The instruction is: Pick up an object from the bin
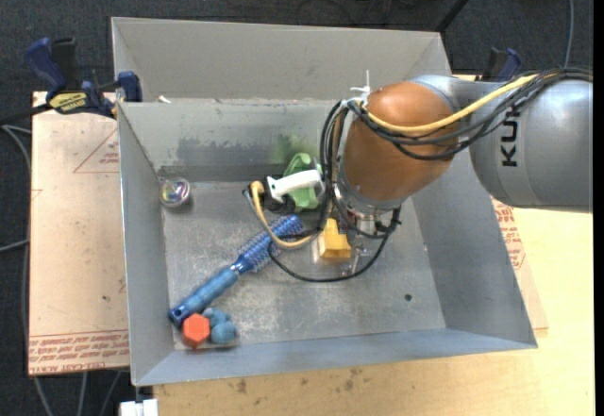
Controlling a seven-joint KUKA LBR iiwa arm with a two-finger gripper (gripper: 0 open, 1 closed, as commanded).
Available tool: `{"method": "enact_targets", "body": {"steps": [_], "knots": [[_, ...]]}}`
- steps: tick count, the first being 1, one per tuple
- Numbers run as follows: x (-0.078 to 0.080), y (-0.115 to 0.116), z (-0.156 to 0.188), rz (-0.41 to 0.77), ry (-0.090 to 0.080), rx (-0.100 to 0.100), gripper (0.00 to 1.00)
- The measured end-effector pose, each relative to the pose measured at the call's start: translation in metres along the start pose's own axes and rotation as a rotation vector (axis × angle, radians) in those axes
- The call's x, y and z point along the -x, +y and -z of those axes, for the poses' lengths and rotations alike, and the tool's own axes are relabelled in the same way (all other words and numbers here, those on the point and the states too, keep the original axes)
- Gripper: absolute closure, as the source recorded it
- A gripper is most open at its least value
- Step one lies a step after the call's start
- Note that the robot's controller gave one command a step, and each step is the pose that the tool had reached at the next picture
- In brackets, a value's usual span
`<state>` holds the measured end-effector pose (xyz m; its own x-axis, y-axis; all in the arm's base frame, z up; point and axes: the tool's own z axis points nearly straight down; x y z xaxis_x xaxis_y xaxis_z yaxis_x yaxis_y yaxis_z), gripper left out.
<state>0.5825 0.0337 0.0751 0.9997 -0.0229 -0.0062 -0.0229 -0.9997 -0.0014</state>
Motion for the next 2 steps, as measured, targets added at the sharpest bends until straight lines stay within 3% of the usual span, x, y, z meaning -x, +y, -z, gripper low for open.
{"method": "enact_targets", "body": {"steps": [1,2], "knots": [[-0.002,0.002,0.001,-0.007,0.002,-0.001,1.00],[0.015,0.064,0.151,0.002,0.012,0.000,1.00]]}}
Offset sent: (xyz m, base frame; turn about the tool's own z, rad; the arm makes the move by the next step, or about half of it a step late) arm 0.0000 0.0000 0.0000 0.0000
